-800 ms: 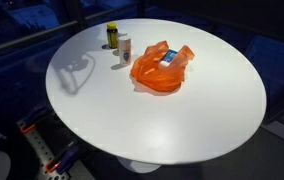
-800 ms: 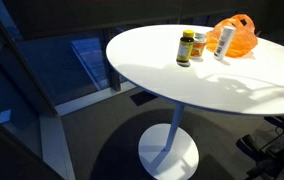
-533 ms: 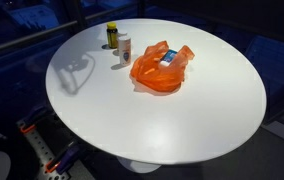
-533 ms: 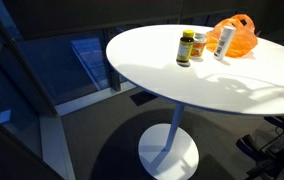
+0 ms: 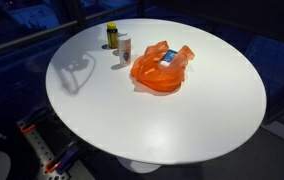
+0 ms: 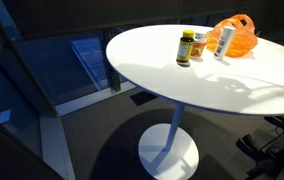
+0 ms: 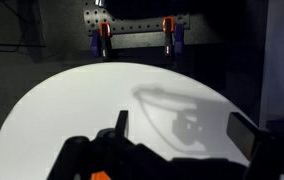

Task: Pick up the mentos container from the orange plastic bag and put it on the table

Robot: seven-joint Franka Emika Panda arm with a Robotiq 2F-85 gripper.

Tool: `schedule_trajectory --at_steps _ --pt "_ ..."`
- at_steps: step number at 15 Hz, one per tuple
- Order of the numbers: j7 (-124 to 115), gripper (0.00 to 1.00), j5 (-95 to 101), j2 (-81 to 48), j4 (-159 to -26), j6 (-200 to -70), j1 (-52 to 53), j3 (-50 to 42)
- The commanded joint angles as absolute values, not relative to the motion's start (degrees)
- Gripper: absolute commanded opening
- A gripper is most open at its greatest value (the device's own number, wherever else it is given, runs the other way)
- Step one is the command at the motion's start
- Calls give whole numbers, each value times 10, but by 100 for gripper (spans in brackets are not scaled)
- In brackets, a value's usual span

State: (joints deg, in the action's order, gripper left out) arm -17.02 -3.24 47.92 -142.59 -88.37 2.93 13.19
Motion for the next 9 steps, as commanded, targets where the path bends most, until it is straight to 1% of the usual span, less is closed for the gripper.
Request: schedule_trajectory --at_steps 1,9 --pt "-172 100 -18 437 -1379 -879 17 128" --pt "-169 100 30 315 -1248 -882 -17 102"
